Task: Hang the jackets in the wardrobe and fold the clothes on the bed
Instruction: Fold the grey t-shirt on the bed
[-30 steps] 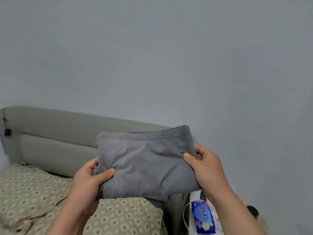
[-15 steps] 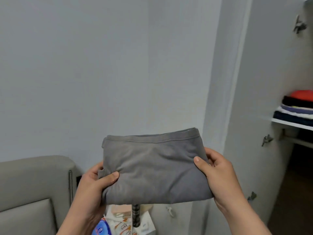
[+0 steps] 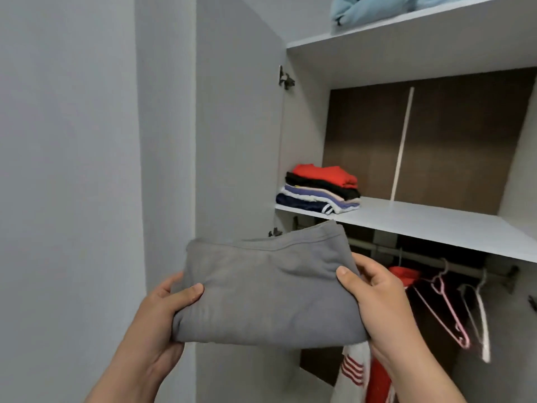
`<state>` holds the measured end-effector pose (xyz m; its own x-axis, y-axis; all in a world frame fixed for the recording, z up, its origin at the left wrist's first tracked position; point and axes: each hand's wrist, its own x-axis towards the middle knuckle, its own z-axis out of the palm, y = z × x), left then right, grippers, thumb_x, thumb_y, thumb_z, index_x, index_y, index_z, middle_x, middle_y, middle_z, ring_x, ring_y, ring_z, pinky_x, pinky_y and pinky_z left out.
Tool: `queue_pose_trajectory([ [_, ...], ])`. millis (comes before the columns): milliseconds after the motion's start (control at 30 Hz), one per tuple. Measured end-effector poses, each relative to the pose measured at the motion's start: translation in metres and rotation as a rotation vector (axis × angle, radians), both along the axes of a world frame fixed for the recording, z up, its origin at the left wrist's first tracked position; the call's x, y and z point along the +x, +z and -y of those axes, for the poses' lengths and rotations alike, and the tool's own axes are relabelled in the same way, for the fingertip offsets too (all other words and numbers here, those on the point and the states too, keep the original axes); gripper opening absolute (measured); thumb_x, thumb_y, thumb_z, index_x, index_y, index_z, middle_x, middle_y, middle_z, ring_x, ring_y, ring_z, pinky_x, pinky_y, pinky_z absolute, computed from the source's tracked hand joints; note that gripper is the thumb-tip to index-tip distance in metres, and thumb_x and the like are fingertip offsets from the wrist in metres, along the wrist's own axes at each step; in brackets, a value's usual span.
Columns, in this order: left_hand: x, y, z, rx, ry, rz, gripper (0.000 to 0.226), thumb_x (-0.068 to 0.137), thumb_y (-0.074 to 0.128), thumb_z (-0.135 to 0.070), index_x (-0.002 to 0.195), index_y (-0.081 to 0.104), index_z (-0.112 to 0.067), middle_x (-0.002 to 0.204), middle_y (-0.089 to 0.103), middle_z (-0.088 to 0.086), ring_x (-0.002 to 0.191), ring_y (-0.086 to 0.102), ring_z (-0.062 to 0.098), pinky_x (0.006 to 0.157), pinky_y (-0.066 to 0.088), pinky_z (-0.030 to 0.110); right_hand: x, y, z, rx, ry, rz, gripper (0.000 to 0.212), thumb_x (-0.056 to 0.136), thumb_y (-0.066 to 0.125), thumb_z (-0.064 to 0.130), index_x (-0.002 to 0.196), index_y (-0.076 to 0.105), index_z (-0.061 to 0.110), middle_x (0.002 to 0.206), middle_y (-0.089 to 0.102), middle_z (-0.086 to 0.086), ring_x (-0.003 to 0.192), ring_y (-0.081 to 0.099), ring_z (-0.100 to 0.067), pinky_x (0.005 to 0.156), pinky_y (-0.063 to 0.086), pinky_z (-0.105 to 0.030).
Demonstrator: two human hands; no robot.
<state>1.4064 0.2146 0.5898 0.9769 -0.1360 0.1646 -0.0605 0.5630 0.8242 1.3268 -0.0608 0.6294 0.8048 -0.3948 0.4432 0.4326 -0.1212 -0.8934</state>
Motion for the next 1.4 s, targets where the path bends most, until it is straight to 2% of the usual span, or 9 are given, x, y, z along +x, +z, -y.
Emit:
queue_pose_trajectory([
  [233,0.071,0.017,0.072,-0.019,-0.13,0.037,0.051,0.069,0.067,-0.002,0.119,0.064,-0.001,0.11,0.072,0.021,0.085,0.073,0.027,0.062,0.06,0.031,0.021,0.017,0.052,-0.05,-0.207,0.016,0.022,0.092,0.068,0.016,0.103,0.074,0.034,0.097,0.075,0.014,0.086,0.071,-0.004,0.063,0.053,-0.018],
  [433,0.145,0.03,0.119,-0.025,-0.195,0.075,0.027,0.063,0.069,-0.003,0.084,0.079,-0.018,0.096,0.076,0.014,0.075,0.075,0.024,0.056,0.059,0.031,0.066,0.03,0.079,-0.113,-0.354,0.016,0.021,0.092,0.068,0.016,0.097,0.074,0.035,0.093,0.075,0.017,0.084,0.071,-0.004,0.071,0.051,-0.027],
  [633,0.218,0.051,0.169,-0.13,-0.333,0.032,0.041,0.067,0.065,-0.003,0.108,0.067,-0.006,0.097,0.076,0.014,0.075,0.074,0.022,0.06,0.06,0.03,0.114,0.044,0.108,-0.132,-0.446,0.038,0.03,0.092,0.066,0.012,0.088,0.075,0.04,0.089,0.076,0.009,0.082,0.071,-0.011,0.069,0.055,-0.028],
  [767,0.25,0.072,0.207,-0.153,-0.405,0.039,0.038,0.071,0.062,-0.005,0.108,0.067,-0.004,0.093,0.075,0.012,0.073,0.074,0.021,0.062,0.061,0.03,0.141,0.057,0.137,-0.08,-0.447,0.074,0.024,0.094,0.064,0.011,0.1,0.071,0.033,0.097,0.076,0.013,0.088,0.072,-0.009,0.07,0.054,-0.025],
  [900,0.279,0.099,0.246,-0.152,-0.44,0.006,0.025,0.072,0.063,-0.006,0.092,0.077,-0.009,0.09,0.076,0.01,0.072,0.074,0.021,0.064,0.06,0.034,0.171,0.074,0.177,-0.036,-0.427,0.118,0.022,0.095,0.062,0.009,0.104,0.069,0.029,0.097,0.076,0.009,0.087,0.073,-0.01,0.07,0.051,-0.027],
  [1100,0.322,0.148,0.301,-0.229,-0.51,-0.034,0.057,0.07,0.064,-0.013,0.127,0.062,-0.012,0.111,0.072,0.009,0.091,0.072,0.026,0.084,0.057,0.041,0.229,0.104,0.239,0.021,-0.39,0.219,0.021,0.094,0.061,0.005,0.101,0.07,0.023,0.092,0.076,0.007,0.082,0.072,-0.01,0.072,0.055,-0.029],
  [1200,0.345,0.164,0.328,-0.245,-0.478,-0.047,0.049,0.068,0.065,-0.012,0.118,0.064,-0.015,0.094,0.074,0.005,0.076,0.073,0.023,0.071,0.06,0.04,0.261,0.121,0.271,0.025,-0.371,0.236,0.023,0.093,0.061,0.004,0.097,0.071,0.025,0.091,0.076,0.007,0.083,0.072,-0.012,0.077,0.056,-0.035],
  [1333,0.376,0.193,0.359,-0.234,-0.393,-0.138,0.01,0.084,0.059,-0.013,0.087,0.068,-0.01,0.074,0.074,0.004,0.062,0.072,0.022,0.059,0.06,0.035,0.309,0.143,0.303,0.021,-0.371,0.236,0.022,0.092,0.061,0.005,0.1,0.07,0.023,0.09,0.076,0.01,0.088,0.071,-0.014,0.081,0.056,-0.037],
  [1400,0.393,0.205,0.374,-0.298,-0.35,-0.139,0.017,0.093,0.056,-0.02,0.091,0.069,-0.01,0.078,0.075,0.006,0.064,0.073,0.023,0.064,0.061,0.037,0.334,0.149,0.314,0.025,-0.388,0.23,0.022,0.092,0.06,0.008,0.101,0.07,0.026,0.091,0.075,0.011,0.092,0.071,-0.016,0.081,0.058,-0.038],
])
